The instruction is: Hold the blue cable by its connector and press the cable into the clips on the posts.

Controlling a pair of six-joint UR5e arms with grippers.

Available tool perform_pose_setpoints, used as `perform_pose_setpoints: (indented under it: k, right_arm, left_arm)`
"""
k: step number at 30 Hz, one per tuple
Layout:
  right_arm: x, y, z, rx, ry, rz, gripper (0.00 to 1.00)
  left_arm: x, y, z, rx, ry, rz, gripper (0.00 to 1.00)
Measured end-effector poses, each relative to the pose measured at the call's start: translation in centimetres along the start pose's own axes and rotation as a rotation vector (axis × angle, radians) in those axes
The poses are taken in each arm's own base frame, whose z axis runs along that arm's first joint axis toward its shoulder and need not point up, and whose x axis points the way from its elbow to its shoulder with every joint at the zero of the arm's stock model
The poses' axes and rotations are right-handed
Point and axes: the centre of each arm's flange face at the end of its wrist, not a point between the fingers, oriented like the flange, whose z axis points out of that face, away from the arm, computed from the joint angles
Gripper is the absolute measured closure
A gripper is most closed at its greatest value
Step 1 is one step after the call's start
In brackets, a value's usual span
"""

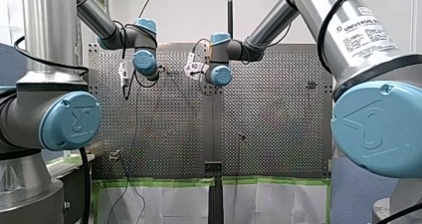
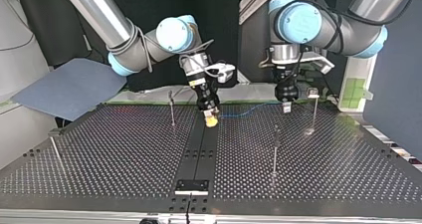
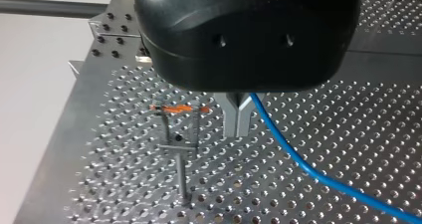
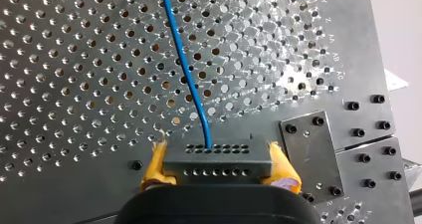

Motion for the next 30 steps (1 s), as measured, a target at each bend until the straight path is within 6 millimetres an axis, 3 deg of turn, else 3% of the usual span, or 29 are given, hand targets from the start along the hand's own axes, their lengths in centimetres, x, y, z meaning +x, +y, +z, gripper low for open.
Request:
perform_pose_setpoints:
  k: [12,25,30]
  right_arm:
    - [-0.5,1.3,1.4,-0.009,-0.017,-0.001,1.00]
    - [0.2,0.4,2.9,0.017,0.000,0.002,1.00]
    - [0.7,0.2,3.3,0.020,0.007,0.002,1.00]
  left_arm:
    - [-1.3,-0.9,2.5,0.001,-0.018,-0.014,1.00]
    - [-1.6,-0.2,3.1,-0.028,-0.027,-0.012,1.00]
    - [-2.6,0.0,3.9,-0.019,-0.039,-0.031,1.00]
